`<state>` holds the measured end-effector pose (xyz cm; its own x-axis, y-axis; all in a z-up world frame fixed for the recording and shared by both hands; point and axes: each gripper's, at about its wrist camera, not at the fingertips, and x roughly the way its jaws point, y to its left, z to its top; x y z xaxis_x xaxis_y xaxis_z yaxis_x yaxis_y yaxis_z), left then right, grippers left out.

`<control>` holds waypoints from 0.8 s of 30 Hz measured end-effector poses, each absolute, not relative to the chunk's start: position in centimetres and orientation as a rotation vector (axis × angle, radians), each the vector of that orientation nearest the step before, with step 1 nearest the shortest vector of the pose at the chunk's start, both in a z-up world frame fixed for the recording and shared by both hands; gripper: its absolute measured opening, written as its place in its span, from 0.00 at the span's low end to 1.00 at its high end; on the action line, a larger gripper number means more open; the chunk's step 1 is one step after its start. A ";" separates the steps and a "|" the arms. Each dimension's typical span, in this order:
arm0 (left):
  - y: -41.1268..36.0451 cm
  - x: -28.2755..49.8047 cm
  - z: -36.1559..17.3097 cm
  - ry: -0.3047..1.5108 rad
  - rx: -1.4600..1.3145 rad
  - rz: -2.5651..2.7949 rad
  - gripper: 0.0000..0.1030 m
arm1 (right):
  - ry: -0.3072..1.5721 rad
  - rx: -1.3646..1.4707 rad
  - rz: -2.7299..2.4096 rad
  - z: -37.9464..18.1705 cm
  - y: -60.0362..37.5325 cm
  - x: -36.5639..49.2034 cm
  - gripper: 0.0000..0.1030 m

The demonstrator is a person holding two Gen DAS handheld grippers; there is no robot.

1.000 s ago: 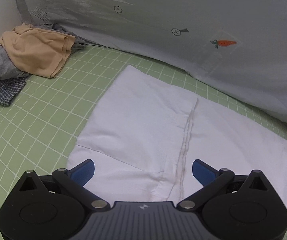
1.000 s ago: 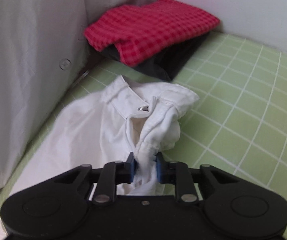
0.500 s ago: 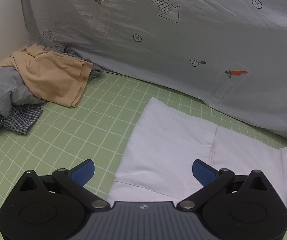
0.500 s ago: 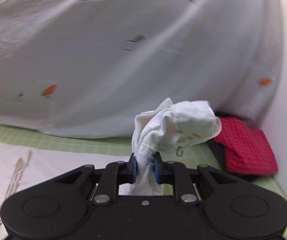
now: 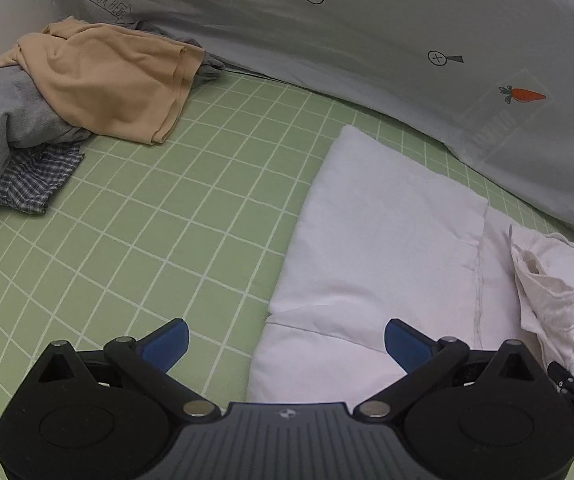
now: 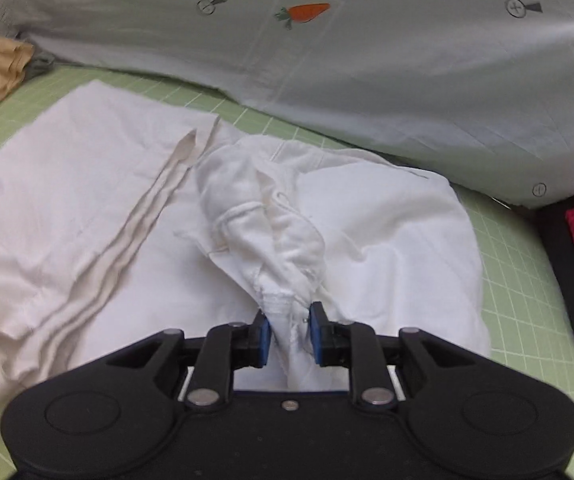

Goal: Fold clothes

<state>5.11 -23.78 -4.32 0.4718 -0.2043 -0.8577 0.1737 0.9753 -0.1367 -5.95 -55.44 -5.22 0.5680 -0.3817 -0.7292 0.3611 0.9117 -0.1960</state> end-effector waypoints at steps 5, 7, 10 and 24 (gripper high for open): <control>-24.3 4.4 -4.5 1.062 -0.028 -0.245 1.00 | 0.751 0.199 -0.467 -2.0 -57.4 -7.7 0.51; -24.4 4.2 -4.6 1.068 -0.020 -0.238 1.00 | 0.686 0.248 -0.486 -0.8 -57.9 -8.5 0.58; -24.4 4.2 -4.7 1.075 -0.022 -0.229 1.00 | 0.623 0.279 -0.552 0.1 -59.1 -8.4 0.64; -24.7 5.8 -6.7 1.137 0.003 -0.193 1.00 | 0.905 0.209 -0.525 -9.1 -58.6 -4.7 0.99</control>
